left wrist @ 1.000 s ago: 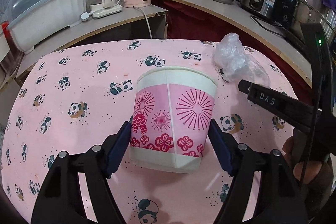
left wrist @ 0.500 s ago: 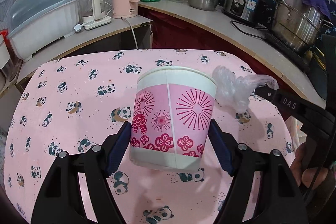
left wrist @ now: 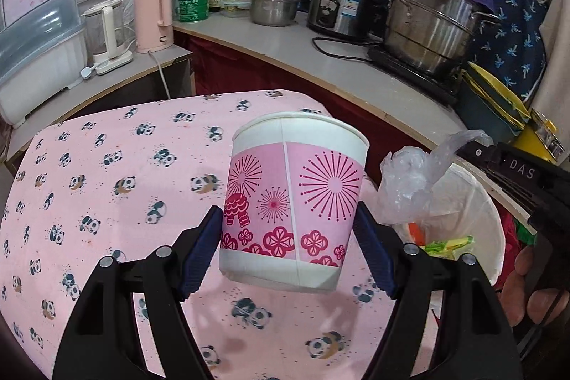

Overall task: Collect trash
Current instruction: 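Carry the paper cup with the left tool while the right tool carries the plastic bag to the wastebasket, then open the left tool over the wastebasket while the right tool releases the plastic bag into it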

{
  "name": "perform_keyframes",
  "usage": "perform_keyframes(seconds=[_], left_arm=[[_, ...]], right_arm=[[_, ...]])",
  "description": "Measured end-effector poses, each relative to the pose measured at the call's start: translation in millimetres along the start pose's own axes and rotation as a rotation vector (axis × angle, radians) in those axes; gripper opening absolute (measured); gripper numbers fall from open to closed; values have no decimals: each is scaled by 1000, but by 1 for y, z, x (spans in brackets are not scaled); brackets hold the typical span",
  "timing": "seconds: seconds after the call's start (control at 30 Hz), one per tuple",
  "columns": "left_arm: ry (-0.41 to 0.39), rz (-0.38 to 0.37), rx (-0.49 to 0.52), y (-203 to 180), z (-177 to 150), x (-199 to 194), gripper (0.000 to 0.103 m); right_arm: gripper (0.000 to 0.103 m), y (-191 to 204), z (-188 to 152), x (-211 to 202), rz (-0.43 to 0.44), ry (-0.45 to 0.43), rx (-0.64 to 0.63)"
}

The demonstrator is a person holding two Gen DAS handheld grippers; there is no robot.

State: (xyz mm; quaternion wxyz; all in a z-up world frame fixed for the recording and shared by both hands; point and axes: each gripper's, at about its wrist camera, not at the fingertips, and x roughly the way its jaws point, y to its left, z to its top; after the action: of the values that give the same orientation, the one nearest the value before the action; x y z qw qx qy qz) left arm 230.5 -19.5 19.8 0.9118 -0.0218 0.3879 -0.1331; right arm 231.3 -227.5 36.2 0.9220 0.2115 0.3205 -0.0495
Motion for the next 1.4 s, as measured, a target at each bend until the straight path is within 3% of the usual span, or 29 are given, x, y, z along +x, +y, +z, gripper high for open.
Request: perform_keyframes(seconds=[0.23,0.5,0.7,0.9,1.03,1.13,1.23,1.4], left_arm=[[31,-88,82,-66,-9,2,70],[91,-181,177,-141,-22,22,70],[112,-210,251,-182,-33,35,71],[136,-236,295,-200,-39,50,72],[100,-187,307,-201,-40,53,85],[90,-178,297,-195,-36,55,86],[84,-163,278,-185,-33,56,86],[72,-142,234,-166,-29,53,86]], right_arm=[[3,-63,-1,-47,-85,-53,87],[3,-131,-6,-74,-161,-76,187],[3,-164,-4,-90,-198,-104,227],[3,-175,0,-86,-219,-104,230],[9,-170,5,-74,-222,-83,200],[10,-161,9,-63,-228,-67,170],[23,-154,10,-56,-222,-60,155],[27,-139,13,-51,-202,-56,125]])
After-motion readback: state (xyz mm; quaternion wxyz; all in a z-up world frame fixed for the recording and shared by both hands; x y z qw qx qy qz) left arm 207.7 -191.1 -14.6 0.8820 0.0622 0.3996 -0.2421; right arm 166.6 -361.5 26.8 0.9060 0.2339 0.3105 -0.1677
